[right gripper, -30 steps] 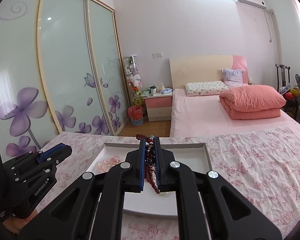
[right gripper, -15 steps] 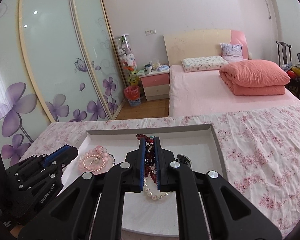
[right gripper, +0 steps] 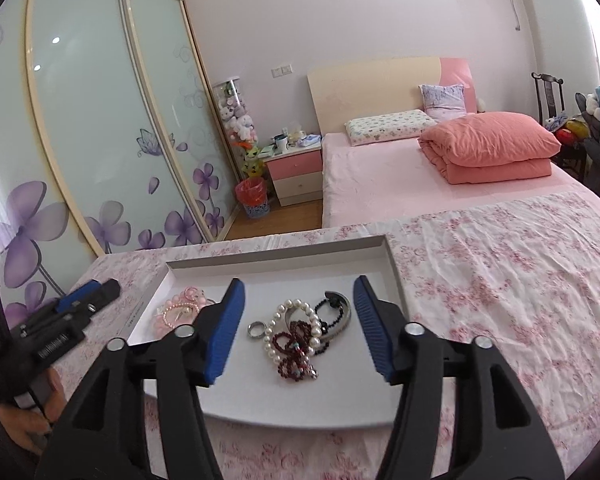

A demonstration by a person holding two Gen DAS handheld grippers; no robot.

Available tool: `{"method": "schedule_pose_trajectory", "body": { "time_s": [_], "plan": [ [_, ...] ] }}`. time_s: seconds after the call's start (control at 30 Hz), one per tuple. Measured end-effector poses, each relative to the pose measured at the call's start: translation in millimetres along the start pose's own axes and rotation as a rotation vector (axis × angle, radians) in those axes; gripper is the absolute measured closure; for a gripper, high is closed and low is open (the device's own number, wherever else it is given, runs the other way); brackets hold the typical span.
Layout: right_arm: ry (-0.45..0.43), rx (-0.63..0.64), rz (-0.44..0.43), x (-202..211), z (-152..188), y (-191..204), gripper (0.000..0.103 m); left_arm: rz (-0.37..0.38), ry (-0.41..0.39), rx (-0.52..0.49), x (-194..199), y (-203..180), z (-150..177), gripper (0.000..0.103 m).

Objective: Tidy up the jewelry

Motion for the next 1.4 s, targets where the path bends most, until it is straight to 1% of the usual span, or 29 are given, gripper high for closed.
{"method": "schedule_pose_trajectory", "body": {
  "time_s": [0.07,0.13,0.17,0.23,0.27,0.3,0.33,0.43,0.57,0.8,1.0,1.4],
  "plan": [
    [-0.006,0.014,0.004,16,2,2,0.038,-0.014,-0.015,0.008,16,8,-3,0.038],
    [-0.008,0.02,0.005,30,4,4,0.028,-0.033,-0.029,0.003,34,14,-3,0.028],
    [-0.008,0.023,0.004,36,5,5,0.026,-0.053,-0.036,-0.007,47,17,-2,0.026],
    [-0.007,0.047,0.008,53,10,12,0.019,-0.073,-0.044,-0.018,65,21,1,0.015],
    [-0.008,0.062,0.011,62,13,16,0.015,-0.088,-0.05,-0.021,77,24,4,0.012],
    [-0.01,0.072,0.014,68,14,19,0.008,-0.105,-0.055,-0.023,87,26,6,0.006],
    [-0.013,0.081,0.017,75,17,21,0.006,-0.123,-0.058,-0.026,98,28,10,0.004],
    [-0.018,0.105,0.018,96,28,30,0.002,-0.169,-0.07,-0.037,124,32,19,0.004],
    [-0.016,0.119,0.028,115,42,41,0.002,-0.215,-0.076,-0.07,151,31,33,0.004],
    [-0.035,0.173,0.077,139,64,51,0.002,-0.234,-0.097,-0.133,180,18,48,0.004],
    [-0.053,0.198,0.1,148,70,50,0.002,-0.23,-0.091,-0.138,186,14,54,0.004],
    [-0.054,0.173,0.105,150,71,43,0.002,-0.237,-0.069,-0.14,181,13,58,0.004]
  ]
}}
Point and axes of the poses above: each gripper's, at about its wrist camera, not at the fingertips, and x roughly against the way its jaws point, y to its left, z to its underside, the point moved 5 cm from there along -x, roughly the way its jaws point, and after that the axes turned 14 degrees about -y, right-handed, at the moved point
